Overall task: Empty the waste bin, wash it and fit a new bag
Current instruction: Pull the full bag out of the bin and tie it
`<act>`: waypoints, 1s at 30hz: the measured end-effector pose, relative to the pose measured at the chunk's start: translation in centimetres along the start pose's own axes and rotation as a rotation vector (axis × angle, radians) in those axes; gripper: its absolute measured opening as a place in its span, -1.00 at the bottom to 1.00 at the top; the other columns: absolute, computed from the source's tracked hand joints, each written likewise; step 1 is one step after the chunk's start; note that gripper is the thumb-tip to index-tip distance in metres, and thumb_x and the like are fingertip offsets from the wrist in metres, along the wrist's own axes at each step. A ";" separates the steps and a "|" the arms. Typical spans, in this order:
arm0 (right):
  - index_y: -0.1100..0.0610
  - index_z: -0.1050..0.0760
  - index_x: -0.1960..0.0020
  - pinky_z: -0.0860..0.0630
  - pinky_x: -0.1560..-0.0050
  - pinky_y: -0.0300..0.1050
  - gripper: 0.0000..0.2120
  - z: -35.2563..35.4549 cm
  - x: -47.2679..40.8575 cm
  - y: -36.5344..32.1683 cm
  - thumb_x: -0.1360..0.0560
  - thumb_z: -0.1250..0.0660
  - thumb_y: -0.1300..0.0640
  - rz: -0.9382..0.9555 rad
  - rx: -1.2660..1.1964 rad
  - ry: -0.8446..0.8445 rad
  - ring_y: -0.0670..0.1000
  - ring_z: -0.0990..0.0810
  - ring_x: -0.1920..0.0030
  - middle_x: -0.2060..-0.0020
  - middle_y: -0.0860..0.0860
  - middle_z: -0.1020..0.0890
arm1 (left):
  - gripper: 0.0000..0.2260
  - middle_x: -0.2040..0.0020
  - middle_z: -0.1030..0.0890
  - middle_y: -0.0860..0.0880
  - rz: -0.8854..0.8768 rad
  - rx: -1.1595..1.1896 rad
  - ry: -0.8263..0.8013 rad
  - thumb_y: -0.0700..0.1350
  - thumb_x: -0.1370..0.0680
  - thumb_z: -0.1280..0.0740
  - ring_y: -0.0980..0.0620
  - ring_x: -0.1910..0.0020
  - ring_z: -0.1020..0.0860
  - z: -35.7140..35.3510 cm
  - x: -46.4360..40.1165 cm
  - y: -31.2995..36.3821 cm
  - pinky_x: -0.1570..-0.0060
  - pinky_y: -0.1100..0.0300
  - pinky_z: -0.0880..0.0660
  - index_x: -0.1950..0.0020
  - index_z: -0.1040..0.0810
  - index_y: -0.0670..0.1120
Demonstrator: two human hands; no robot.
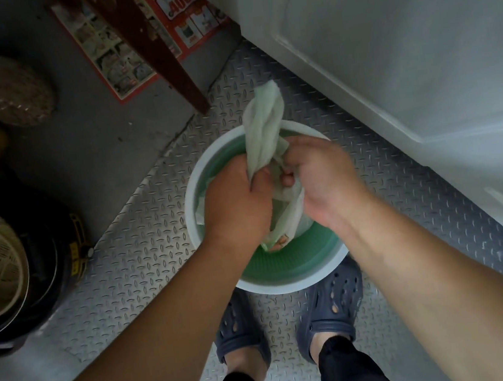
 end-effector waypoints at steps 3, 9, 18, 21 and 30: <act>0.21 -0.65 -0.01 -0.56 0.36 -0.20 -0.64 -0.4 0.0 -0.6 -0.49 -0.11 0.45 0.111 0.196 -0.006 -0.04 -0.66 0.36 0.30 0.06 -0.71 | -0.80 0.02 -0.69 0.07 -0.029 0.038 -0.045 -0.13 -0.64 -0.22 0.14 0.04 -0.65 0.1 0.0 0.0 0.01 0.10 -0.61 -0.17 -0.61 -0.02; 0.00 -0.61 0.23 -0.57 0.25 -0.08 -0.73 -0.6 -0.1 -1.2 -0.51 -0.18 0.18 0.182 0.505 0.024 -0.09 -0.65 0.26 0.31 -0.07 -0.67 | -0.82 0.08 -0.65 0.15 -0.081 0.077 -0.165 -0.17 -0.65 -0.19 0.36 0.17 -0.61 -0.7 0.6 -0.5 0.38 0.48 -0.52 -0.09 -0.57 0.00; -0.16 -0.64 0.28 -0.43 0.30 -0.33 -0.61 -2.7 1.2 -0.1 -0.32 -0.27 -0.45 0.120 0.438 -0.304 -0.22 -0.55 0.39 0.44 -0.18 -0.60 | -0.77 0.04 -0.68 -0.05 -0.188 -0.120 -0.218 -0.17 -0.66 -0.14 -0.02 0.05 -0.65 -1.2 0.1 1.0 0.00 -0.07 -0.60 -0.11 -0.60 -0.11; -0.03 -0.68 0.11 -0.62 0.08 -0.15 -0.83 -2.5 1.0 -0.1 -0.44 -0.44 -0.11 0.122 0.349 -0.263 -0.06 -0.72 0.08 0.17 -0.03 -0.74 | -0.78 0.03 -0.70 -0.08 -0.437 -0.358 -0.204 -0.22 -0.61 -0.21 -0.06 0.05 -0.63 -1.5 1.2 3.5 0.03 -0.03 -0.60 -0.10 -0.65 -0.15; 0.30 -0.55 -0.02 -0.25 0.52 -0.27 -0.59 -1.5 0.5 0.0 -0.64 -0.16 -0.05 -0.088 -0.013 -0.215 -0.08 -0.38 0.53 0.53 -0.05 -0.57 | -0.91 0.23 -0.65 0.05 -0.075 -0.220 -0.300 -0.03 -0.60 -0.35 0.08 0.25 -0.61 -1.5 -0.6 -1.3 0.20 0.10 -0.56 -0.01 -0.62 -0.01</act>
Point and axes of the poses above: each hand's wrist, its own x-axis away from the middle knuckle, its own z-axis out of the back of the hand, y = z × x, the point moved 10 cm from there along -x, towards the middle knuckle
